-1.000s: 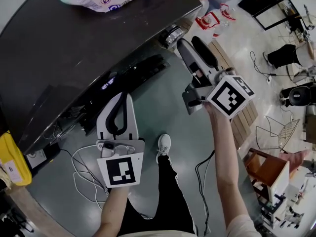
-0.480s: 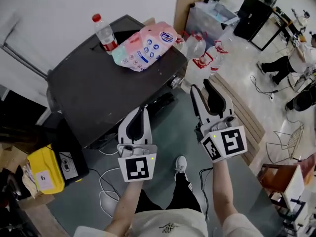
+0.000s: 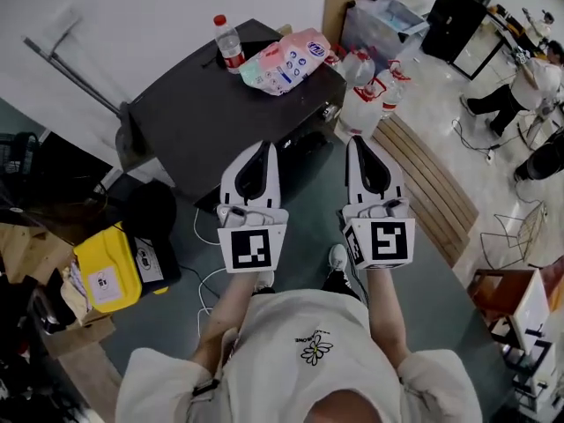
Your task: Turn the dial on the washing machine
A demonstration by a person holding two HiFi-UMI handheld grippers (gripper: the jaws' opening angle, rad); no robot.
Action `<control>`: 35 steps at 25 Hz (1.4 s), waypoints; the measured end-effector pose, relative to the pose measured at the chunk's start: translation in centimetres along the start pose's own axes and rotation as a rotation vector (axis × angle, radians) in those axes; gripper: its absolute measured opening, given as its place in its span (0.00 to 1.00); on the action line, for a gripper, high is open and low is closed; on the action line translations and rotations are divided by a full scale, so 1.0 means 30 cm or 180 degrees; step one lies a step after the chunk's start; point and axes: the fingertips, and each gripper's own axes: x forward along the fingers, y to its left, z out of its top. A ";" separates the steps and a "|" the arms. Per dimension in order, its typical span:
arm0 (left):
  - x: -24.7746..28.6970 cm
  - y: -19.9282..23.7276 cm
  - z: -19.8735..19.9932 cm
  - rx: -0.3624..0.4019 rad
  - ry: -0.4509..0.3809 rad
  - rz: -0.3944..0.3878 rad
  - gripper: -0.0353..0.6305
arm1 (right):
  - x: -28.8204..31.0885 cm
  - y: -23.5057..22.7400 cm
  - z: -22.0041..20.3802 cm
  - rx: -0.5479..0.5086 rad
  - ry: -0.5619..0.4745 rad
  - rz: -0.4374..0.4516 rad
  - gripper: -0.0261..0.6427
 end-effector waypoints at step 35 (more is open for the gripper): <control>-0.157 0.096 -0.001 -0.0055 -0.0097 -0.0027 0.05 | -0.120 0.194 -0.132 -0.0046 0.0375 -0.0088 0.05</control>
